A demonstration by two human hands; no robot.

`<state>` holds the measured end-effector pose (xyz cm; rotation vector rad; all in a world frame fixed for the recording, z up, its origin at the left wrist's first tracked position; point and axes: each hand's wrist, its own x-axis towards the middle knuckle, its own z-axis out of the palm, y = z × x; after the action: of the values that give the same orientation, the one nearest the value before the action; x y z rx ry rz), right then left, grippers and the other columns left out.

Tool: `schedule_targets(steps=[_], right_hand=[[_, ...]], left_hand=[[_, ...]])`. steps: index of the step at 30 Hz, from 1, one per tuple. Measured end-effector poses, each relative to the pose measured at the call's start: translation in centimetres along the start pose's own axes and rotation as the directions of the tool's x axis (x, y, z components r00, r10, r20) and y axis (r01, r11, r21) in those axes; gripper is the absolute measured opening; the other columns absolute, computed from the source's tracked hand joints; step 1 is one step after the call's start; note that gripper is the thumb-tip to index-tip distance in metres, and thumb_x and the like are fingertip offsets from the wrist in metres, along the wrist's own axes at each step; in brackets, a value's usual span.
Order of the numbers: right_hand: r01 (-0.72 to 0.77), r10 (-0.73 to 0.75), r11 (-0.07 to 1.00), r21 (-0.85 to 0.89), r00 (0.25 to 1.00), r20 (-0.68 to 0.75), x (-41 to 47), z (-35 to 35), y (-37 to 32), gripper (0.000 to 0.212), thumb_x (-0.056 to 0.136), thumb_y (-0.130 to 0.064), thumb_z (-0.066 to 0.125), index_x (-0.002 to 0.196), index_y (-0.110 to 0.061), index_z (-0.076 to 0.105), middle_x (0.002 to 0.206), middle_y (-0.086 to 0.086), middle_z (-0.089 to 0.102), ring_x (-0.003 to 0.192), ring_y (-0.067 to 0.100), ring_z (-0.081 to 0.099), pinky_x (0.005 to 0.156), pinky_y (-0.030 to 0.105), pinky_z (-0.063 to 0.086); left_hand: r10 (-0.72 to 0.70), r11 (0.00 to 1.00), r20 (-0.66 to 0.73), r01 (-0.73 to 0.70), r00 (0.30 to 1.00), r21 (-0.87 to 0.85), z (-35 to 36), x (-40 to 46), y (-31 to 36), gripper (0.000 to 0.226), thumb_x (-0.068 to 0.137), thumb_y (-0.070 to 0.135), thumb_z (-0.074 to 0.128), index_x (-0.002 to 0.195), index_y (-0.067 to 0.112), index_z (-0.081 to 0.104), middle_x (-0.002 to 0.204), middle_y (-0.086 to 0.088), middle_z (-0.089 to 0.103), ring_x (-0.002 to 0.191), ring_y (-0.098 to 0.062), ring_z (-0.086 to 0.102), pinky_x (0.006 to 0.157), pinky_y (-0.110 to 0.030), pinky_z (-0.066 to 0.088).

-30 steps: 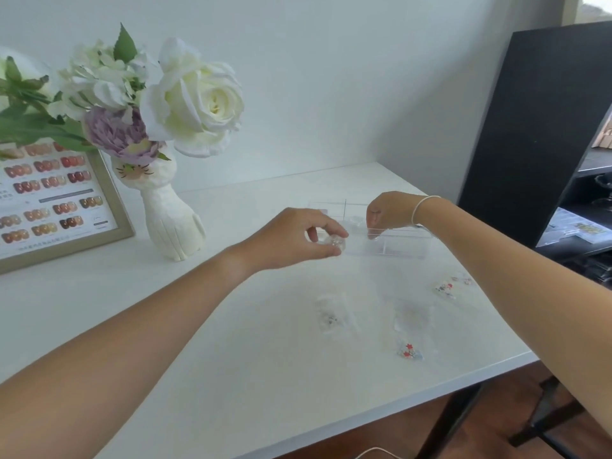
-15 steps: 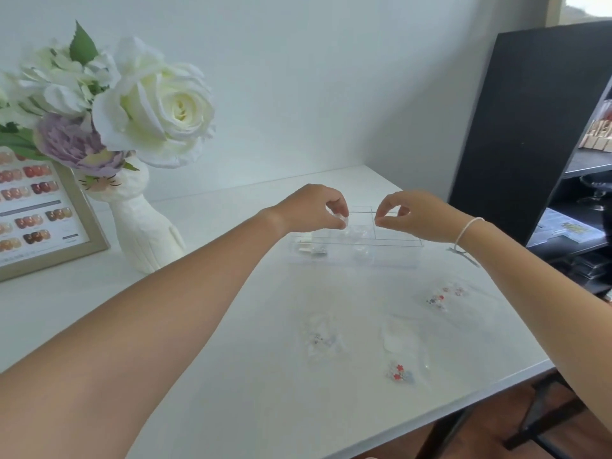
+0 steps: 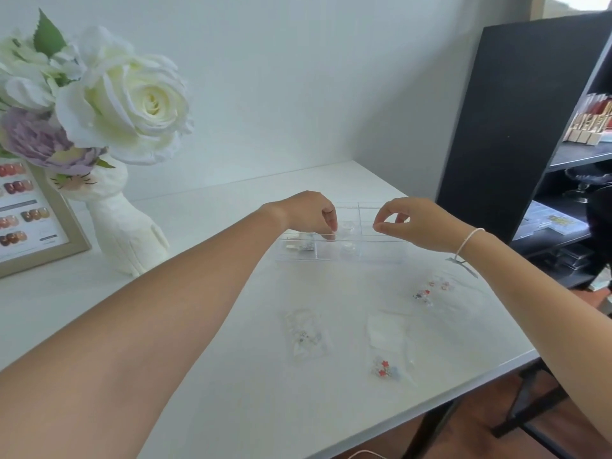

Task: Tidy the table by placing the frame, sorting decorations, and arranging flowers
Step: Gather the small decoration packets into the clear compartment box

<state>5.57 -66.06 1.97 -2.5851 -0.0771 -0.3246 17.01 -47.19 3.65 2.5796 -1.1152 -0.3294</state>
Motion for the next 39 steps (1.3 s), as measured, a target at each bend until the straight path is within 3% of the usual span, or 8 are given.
schedule_targets(steps=[5, 10, 15, 19, 24, 27, 31, 39], right_hand=[[0.010, -0.010, 1.000, 0.014, 0.999, -0.031, -0.7, -0.4, -0.9, 0.010, 0.085, -0.033, 0.059, 0.086, -0.025, 0.065, 0.083, -0.021, 0.056, 0.086, 0.019, 0.057, 0.062, 0.015, 0.038], [0.064, -0.063, 0.998, 0.026, 0.997, -0.053, -2.5, -0.5, -2.6, 0.007, 0.083, -0.032, 0.061, 0.082, -0.027, 0.065, 0.092, -0.009, 0.064, 0.081, 0.018, 0.057, 0.065, 0.017, 0.040], [0.046, -0.053, 0.997, 0.056, 0.990, 0.133, -4.9, 0.6, -3.9, 0.003, 0.077, -0.036, 0.066, 0.076, -0.036, 0.063, 0.084, -0.019, 0.064, 0.073, 0.008, 0.055, 0.063, 0.008, 0.041], [0.020, -0.018, 1.000, -0.005, 0.963, 0.270, -6.4, 1.8, -4.3, 0.018, 0.073, -0.040, 0.071, 0.088, -0.035, 0.063, 0.086, -0.020, 0.059, 0.070, -0.004, 0.052, 0.063, 0.003, 0.038], [-0.033, 0.083, 0.991, -0.128, 0.912, 0.402, -7.8, 2.7, -4.8, 0.047, 0.069, -0.047, 0.072, 0.111, -0.033, 0.056, 0.102, -0.014, 0.054, 0.083, 0.000, 0.048, 0.078, 0.020, 0.039], [-0.050, 0.127, 0.981, -0.188, 0.896, 0.426, -8.4, 2.4, -5.2, 0.054, 0.068, -0.046, 0.072, 0.116, -0.032, 0.052, 0.103, -0.013, 0.051, 0.094, 0.009, 0.049, 0.089, 0.027, 0.043], [-0.043, 0.143, 0.971, -0.235, 0.893, 0.426, -8.7, 2.6, -5.6, 0.053, 0.071, -0.041, 0.072, 0.117, -0.028, 0.052, 0.101, -0.009, 0.050, 0.090, 0.010, 0.047, 0.079, 0.023, 0.036], [-0.094, 0.139, 0.987, -0.134, 0.914, 0.382, -8.4, 2.9, -5.0, 0.044, 0.070, -0.029, 0.074, 0.107, -0.027, 0.051, 0.098, -0.006, 0.047, 0.081, 0.010, 0.046, 0.072, 0.023, 0.039]], left_hand=[[0.022, 0.999, -0.049, -0.024, 0.999, -0.031, -0.2, -0.6, -0.3, 0.017, 0.079, 0.022, 0.068, 0.095, 0.016, 0.068, 0.110, -0.001, 0.065, 0.100, -0.012, 0.058, 0.082, -0.022, 0.042], [0.072, 0.984, -0.206, -0.103, 0.976, -0.145, -0.4, -3.1, -0.5, 0.007, 0.080, 0.024, 0.068, 0.086, 0.027, 0.067, 0.090, 0.017, 0.058, 0.062, 0.020, 0.049, 0.055, 0.003, 0.033], [0.110, 0.962, -0.271, -0.171, 0.956, -0.215, 0.6, -6.8, -0.5, 0.016, 0.078, 0.024, 0.069, 0.076, 0.039, 0.063, 0.089, 0.019, 0.064, 0.054, 0.009, 0.046, 0.055, -0.001, 0.036], [0.078, 0.970, -0.174, -0.115, 0.982, -0.213, 2.3, -9.5, -0.7, 0.012, 0.077, 0.028, 0.072, 0.084, 0.036, 0.066, 0.088, 0.015, 0.064, 0.059, 0.012, 0.047, 0.059, 0.000, 0.036], [0.000, 0.994, -0.015, -0.002, 1.000, -0.108, 4.1, -12.2, -0.7, 0.032, 0.071, 0.048, 0.072, 0.100, 0.038, 0.064, 0.091, 0.020, 0.059, 0.066, 0.020, 0.048, 0.061, -0.002, 0.036], [-0.055, 0.998, 0.051, 0.056, 0.997, -0.010, 4.6, -13.0, -0.4, 0.046, 0.070, 0.053, 0.070, 0.111, 0.037, 0.059, 0.096, 0.020, 0.055, 0.076, 0.009, 0.049, 0.065, -0.011, 0.036], [-0.088, 0.994, 0.061, 0.083, 0.994, 0.075, 5.1, -13.3, 0.1, 0.047, 0.072, 0.048, 0.069, 0.115, 0.032, 0.057, 0.098, 0.014, 0.055, 0.081, -0.003, 0.049, 0.069, -0.020, 0.037], [-0.099, 0.990, 0.034, 0.102, 0.995, -0.095, 5.2, -13.0, 0.1, 0.028, 0.078, 0.028, 0.068, 0.105, 0.023, 0.062, 0.082, 0.016, 0.055, 0.070, 0.002, 0.048, 0.063, -0.013, 0.038]])
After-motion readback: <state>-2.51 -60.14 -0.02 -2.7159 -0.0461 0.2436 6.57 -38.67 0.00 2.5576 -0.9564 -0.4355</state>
